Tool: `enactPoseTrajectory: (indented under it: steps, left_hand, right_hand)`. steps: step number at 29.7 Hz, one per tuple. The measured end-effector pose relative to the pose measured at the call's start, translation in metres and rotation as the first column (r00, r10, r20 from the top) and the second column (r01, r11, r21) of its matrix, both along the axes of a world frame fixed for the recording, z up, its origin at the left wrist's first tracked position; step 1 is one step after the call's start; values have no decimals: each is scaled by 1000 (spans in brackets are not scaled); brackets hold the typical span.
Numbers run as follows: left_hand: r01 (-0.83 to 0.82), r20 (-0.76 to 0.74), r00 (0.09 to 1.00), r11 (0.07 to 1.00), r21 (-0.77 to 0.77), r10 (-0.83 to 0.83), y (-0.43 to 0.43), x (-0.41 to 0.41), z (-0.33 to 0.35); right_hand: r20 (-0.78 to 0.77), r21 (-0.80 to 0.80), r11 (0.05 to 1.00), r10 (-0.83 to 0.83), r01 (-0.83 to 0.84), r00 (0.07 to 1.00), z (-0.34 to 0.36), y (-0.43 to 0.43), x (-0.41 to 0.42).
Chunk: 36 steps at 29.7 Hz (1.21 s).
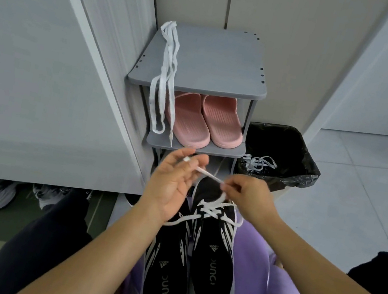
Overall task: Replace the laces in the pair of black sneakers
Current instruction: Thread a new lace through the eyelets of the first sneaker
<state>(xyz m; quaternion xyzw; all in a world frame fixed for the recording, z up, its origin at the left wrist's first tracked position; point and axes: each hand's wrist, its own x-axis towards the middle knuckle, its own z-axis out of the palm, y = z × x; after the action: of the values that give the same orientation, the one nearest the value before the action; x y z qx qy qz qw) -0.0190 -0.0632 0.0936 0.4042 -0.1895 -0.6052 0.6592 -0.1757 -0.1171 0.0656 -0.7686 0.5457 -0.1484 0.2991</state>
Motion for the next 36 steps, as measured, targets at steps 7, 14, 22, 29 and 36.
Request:
enactPoseTrajectory:
  steps: [7, 14, 22, 29, 36]
  left_hand:
    - [-63, 213, 975, 997, -37, 69, -8, 38, 10]
    - [205, 427, 884, 979, 10, -190, 4, -19, -6]
    - [30, 529, 848, 999, 31, -42, -6, 1, -11]
    - [80, 695, 715, 996, 27, -76, -3, -1, -7]
    - [98, 593, 803, 995, -28, -63, 0, -9, -1]
  right_hand:
    - [-644, -33, 989, -131, 143, 754, -15, -21, -55]
    - [338, 92, 965, 200, -244, 920, 7, 13, 10]
    - [-240, -17, 997, 63, -69, 969, 0, -7, -20]
    - [-83, 128, 978, 175, -163, 981, -7, -3, -25]
    - [100, 178, 971, 145, -162, 984, 5, -1, -13]
